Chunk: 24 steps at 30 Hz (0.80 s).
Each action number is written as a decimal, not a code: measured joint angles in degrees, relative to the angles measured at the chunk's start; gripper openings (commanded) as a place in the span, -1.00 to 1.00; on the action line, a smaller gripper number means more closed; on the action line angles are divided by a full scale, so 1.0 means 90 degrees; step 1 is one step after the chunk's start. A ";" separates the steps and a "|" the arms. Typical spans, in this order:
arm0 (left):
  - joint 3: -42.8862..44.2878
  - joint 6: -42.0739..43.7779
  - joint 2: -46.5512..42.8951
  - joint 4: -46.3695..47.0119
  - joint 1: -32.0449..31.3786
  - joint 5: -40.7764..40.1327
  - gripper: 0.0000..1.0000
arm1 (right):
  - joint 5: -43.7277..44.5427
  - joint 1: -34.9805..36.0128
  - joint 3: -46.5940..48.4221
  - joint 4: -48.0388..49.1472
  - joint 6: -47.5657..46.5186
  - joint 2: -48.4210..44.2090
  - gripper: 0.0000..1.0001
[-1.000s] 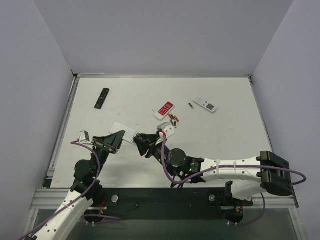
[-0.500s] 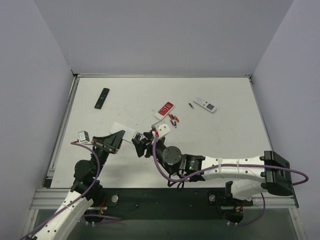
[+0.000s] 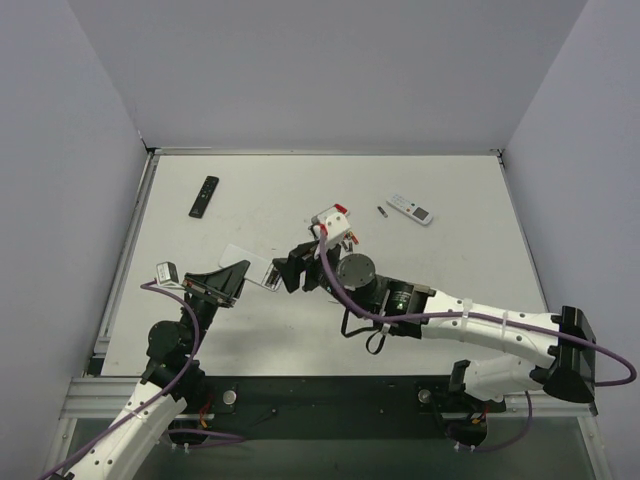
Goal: Load the batteries into the remote control
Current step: Load the battery into the remote control.
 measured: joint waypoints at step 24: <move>0.0000 0.0146 -0.0044 0.0117 0.0000 0.0192 -1.00 | -0.4262 -0.2086 -0.0027 -0.0221 0.3264 0.0274 -0.09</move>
